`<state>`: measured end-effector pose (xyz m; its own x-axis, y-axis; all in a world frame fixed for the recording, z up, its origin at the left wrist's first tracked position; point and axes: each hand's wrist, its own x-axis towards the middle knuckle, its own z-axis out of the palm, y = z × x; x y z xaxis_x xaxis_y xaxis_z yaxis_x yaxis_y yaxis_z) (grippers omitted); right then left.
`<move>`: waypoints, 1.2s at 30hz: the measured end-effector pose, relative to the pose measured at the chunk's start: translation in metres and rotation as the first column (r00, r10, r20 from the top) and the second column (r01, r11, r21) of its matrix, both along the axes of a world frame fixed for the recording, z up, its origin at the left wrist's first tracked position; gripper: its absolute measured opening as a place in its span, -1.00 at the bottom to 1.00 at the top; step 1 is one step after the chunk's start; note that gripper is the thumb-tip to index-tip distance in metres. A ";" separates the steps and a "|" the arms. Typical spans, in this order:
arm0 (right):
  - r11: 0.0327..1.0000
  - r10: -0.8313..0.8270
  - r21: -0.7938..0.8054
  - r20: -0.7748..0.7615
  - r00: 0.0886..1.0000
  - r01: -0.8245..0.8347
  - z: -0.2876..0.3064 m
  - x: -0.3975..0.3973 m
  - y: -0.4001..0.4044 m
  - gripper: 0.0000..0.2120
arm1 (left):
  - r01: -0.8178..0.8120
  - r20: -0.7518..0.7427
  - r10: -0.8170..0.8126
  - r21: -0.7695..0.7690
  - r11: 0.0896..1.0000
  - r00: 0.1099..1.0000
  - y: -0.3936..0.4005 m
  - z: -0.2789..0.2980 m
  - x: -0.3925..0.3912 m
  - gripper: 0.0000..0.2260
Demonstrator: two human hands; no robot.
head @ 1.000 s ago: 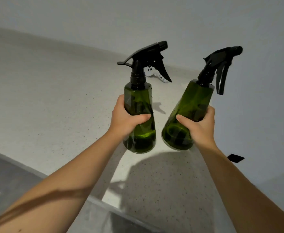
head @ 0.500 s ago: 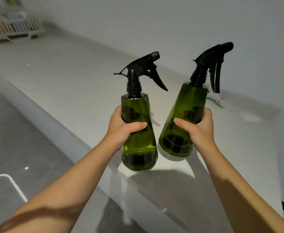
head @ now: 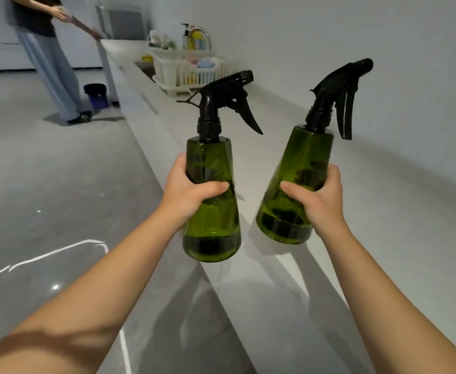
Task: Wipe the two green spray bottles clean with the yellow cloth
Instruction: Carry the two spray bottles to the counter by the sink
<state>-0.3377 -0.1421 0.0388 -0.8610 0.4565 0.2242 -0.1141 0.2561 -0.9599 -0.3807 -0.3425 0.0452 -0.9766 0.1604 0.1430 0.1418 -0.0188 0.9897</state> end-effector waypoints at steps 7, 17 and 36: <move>0.976 0.214 0.033 -0.003 0.977 -0.214 -0.008 -0.155 -0.082 -0.39 | -0.228 -0.011 0.228 -0.007 0.974 0.974 -0.086 -0.008 -0.112 -0.53; 0.899 0.439 -0.003 0.006 0.898 -0.439 -0.008 -0.413 -0.161 -0.37 | -0.460 -0.014 0.460 -0.045 0.887 0.888 -0.149 -0.011 -0.324 -0.48; 0.882 0.472 -0.025 0.064 0.880 -0.471 -0.038 -0.837 -0.367 -0.35 | -0.481 0.055 0.484 -0.066 0.874 0.873 -0.347 -0.043 -0.739 -0.48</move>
